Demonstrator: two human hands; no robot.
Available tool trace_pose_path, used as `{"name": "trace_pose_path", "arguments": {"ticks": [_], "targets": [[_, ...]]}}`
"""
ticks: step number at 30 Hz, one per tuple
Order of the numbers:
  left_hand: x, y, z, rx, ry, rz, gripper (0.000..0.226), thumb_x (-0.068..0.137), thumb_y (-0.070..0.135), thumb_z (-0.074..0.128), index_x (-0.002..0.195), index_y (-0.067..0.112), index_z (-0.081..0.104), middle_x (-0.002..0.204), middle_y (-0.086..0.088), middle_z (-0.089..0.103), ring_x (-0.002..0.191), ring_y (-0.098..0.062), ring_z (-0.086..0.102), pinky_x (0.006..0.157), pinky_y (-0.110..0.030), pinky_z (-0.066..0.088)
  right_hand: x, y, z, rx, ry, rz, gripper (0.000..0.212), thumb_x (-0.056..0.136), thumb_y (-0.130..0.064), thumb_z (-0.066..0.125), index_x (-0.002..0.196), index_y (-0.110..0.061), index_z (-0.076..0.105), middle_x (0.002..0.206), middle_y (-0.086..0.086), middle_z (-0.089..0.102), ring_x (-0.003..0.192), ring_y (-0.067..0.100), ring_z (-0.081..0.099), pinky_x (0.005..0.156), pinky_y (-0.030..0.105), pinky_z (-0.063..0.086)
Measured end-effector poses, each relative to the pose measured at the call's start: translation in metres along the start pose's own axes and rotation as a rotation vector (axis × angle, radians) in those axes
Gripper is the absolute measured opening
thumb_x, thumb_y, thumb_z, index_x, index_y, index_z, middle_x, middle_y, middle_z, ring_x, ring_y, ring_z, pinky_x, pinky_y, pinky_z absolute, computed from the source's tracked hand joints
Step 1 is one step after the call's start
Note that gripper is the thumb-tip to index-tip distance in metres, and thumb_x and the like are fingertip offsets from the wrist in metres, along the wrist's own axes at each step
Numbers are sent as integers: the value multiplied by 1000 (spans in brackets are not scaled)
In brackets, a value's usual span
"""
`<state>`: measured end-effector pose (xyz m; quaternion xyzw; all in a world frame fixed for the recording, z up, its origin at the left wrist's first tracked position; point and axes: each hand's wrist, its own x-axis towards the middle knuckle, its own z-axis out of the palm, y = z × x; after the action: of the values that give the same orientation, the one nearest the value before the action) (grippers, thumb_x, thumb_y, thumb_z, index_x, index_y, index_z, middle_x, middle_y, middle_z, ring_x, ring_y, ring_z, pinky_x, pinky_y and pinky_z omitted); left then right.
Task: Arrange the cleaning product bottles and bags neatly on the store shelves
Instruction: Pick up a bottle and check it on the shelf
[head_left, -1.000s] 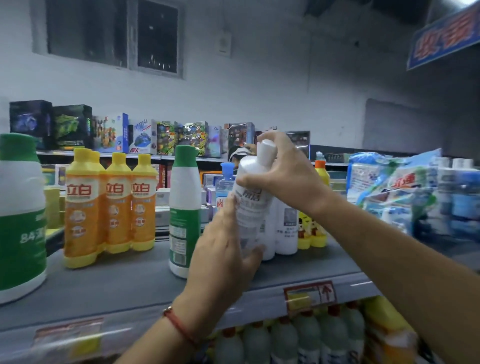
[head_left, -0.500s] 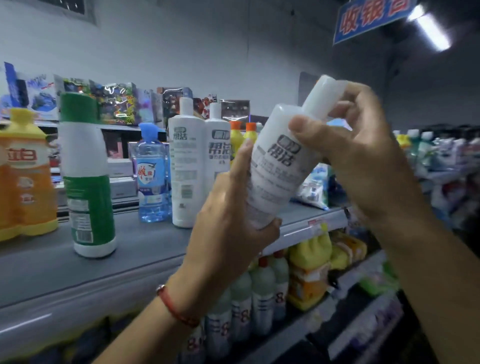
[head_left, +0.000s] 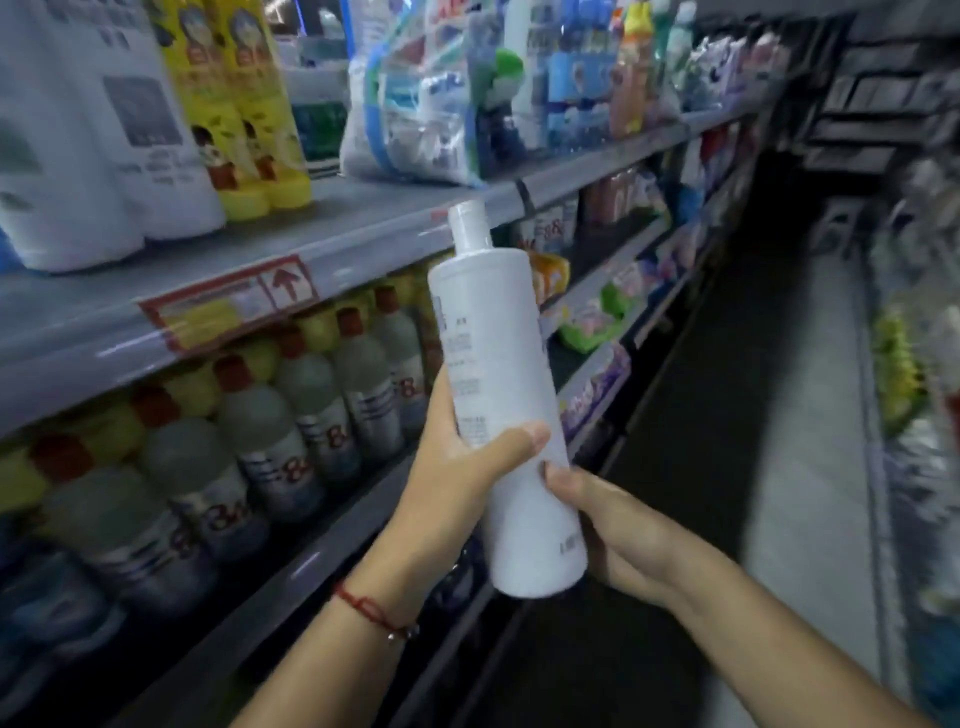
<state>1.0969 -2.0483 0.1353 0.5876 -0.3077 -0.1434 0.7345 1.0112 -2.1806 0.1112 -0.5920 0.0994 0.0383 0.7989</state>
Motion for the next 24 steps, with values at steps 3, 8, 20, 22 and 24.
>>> {"name": "trace_pose_path", "arguments": {"ticks": [3, 8, 20, 22, 24], "targets": [[-15, -40, 13, -82, 12, -160, 57, 82, 26, 72, 136, 27, 53, 121, 0, 71, 110, -22, 70, 83, -33, 60, -7, 35, -19, -118, 9, 69, 97, 51, -58, 92, 133, -18, 57, 123, 8, 73, 116, 25, 68, 101, 42, 52], [-26, -100, 9, -212, 80, -469, 65, 84, 52, 71, 137, 18, 56, 128, -13, 68, 117, -31, 66, 100, -53, 54, -17, 81, -36, -314, 170, 170, 56, 71, -35, 86, 120, -23, 61, 108, -2, 76, 100, 15, 73, 95, 44, 58], [-13, -172, 47, -709, 363, -886, 83, 75, 85, 54, 111, 11, 67, 98, -15, 70, 83, -27, 70, 80, -43, 60, -35, 96, -80, -666, 217, 257, 64, 71, -61, 77, 120, -51, 37, 121, -21, 51, 98, -3, 61, 80, 23, 52], [0, -175, 55, -709, 339, -905, 87, 76, 87, 50, 110, 9, 68, 99, -16, 70, 82, -28, 69, 78, -43, 60, -35, 90, -92, -654, 201, 261, 66, 74, -60, 76, 122, -56, 30, 122, -25, 45, 101, -4, 59, 83, 23, 52], [15, -180, 65, -715, 308, -897, 87, 77, 87, 49, 107, 8, 69, 100, -17, 69, 83, -29, 68, 80, -44, 59, -34, 84, -108, -625, 194, 256, 68, 74, -59, 76, 123, -58, 28, 123, -26, 44, 103, -5, 58, 85, 23, 52]]}}
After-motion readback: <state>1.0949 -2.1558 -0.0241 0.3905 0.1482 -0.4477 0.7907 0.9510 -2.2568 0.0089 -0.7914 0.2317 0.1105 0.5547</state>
